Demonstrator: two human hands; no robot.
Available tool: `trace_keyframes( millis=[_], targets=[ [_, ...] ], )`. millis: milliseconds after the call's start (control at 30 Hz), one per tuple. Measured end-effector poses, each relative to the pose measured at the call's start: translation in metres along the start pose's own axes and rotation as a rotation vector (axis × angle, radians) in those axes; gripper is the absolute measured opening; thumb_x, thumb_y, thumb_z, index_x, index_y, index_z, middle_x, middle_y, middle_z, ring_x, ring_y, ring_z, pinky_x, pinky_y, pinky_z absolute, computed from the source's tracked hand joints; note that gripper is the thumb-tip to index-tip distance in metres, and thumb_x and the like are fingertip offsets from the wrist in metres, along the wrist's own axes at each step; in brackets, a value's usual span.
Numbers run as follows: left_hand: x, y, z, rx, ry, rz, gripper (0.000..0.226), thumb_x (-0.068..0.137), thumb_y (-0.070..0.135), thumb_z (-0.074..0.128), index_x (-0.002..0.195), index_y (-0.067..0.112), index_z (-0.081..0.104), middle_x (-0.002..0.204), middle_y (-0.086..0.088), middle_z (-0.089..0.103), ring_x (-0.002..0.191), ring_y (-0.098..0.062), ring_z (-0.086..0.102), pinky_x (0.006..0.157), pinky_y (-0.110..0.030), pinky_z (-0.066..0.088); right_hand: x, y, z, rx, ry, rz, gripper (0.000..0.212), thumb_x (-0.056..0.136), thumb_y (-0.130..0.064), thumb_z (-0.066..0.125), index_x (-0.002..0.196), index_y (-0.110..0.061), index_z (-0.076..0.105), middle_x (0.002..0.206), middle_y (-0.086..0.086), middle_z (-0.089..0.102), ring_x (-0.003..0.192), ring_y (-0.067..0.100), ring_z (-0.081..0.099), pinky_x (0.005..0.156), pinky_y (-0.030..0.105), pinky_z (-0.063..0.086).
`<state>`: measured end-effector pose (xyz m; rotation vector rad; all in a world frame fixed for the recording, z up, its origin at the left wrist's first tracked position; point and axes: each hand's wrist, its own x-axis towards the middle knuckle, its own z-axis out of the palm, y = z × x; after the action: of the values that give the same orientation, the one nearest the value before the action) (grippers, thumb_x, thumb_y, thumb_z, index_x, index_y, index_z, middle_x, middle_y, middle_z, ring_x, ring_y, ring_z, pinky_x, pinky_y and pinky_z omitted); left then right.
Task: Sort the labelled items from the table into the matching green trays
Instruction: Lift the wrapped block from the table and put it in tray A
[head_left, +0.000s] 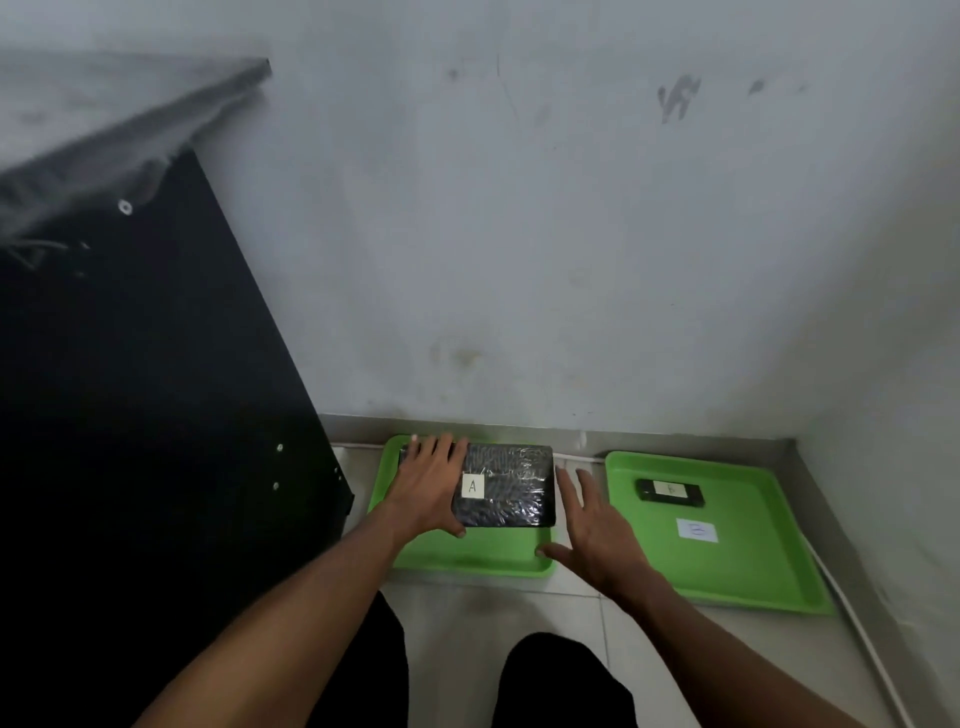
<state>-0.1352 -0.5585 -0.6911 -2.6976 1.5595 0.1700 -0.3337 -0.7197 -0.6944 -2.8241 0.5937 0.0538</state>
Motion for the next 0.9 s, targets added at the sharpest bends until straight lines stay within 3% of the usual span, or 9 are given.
trace_keyframes(
  millis=[200, 433, 700, 800, 900],
  targets=[
    [0.029, -0.028, 0.034, -0.006, -0.104, -0.064, 0.134, 0.048, 0.055, 0.088, 0.15, 0.01, 0.014, 0.151, -0.01, 0.029, 0.14, -0.032, 0.027, 0.111, -0.068, 0.024, 0.027, 0.004, 0.05, 0.029, -0.075, 0.004, 0.11, 0.076, -0.057, 0.068, 0.148, -0.013, -0.002, 0.154, 0.026, 0.013, 0.137, 0.037, 0.028, 0.107, 0.041, 0.033],
    [0.087, -0.05, 0.081, -0.061, -0.241, -0.143, 0.134, 0.055, 0.046, 0.089, 0.152, 0.011, 0.006, 0.157, -0.011, 0.019, 0.146, -0.034, 0.017, 0.111, -0.068, 0.024, 0.066, 0.017, 0.105, 0.117, -0.174, 0.009, 0.11, 0.075, -0.056, 0.069, 0.149, -0.016, -0.002, 0.154, 0.026, 0.012, 0.136, 0.038, 0.029, 0.105, 0.041, 0.038],
    [0.134, -0.079, 0.132, -0.211, -0.316, -0.192, 0.131, 0.061, 0.03, 0.09, 0.154, 0.015, -0.001, 0.162, -0.011, 0.008, 0.149, -0.036, -0.002, 0.113, -0.071, 0.014, 0.077, 0.032, 0.166, 0.13, -0.308, 0.041, 0.107, 0.08, -0.058, 0.061, 0.148, -0.017, -0.011, 0.155, 0.026, 0.004, 0.136, 0.038, 0.03, 0.103, 0.042, 0.039],
    [0.143, -0.086, 0.137, -0.234, -0.334, -0.172, 0.127, 0.065, 0.029, 0.087, 0.153, 0.029, -0.005, 0.164, -0.01, -0.003, 0.149, -0.037, -0.009, 0.11, -0.073, 0.013, 0.074, 0.035, 0.182, 0.075, -0.295, 0.037, 0.109, 0.075, -0.064, 0.06, 0.149, -0.013, -0.001, 0.151, 0.031, 0.019, 0.131, 0.042, 0.037, 0.102, 0.045, 0.041],
    [0.145, -0.087, 0.14, -0.233, -0.357, -0.159, 0.12, 0.071, 0.023, 0.083, 0.152, 0.038, -0.004, 0.163, -0.011, -0.014, 0.148, -0.037, -0.016, 0.11, -0.073, 0.01, 0.072, 0.036, 0.19, 0.054, -0.279, 0.06, 0.11, 0.063, -0.067, 0.066, 0.145, -0.008, 0.023, 0.135, 0.032, 0.047, 0.113, 0.042, 0.056, 0.088, 0.045, 0.052]
  ],
)
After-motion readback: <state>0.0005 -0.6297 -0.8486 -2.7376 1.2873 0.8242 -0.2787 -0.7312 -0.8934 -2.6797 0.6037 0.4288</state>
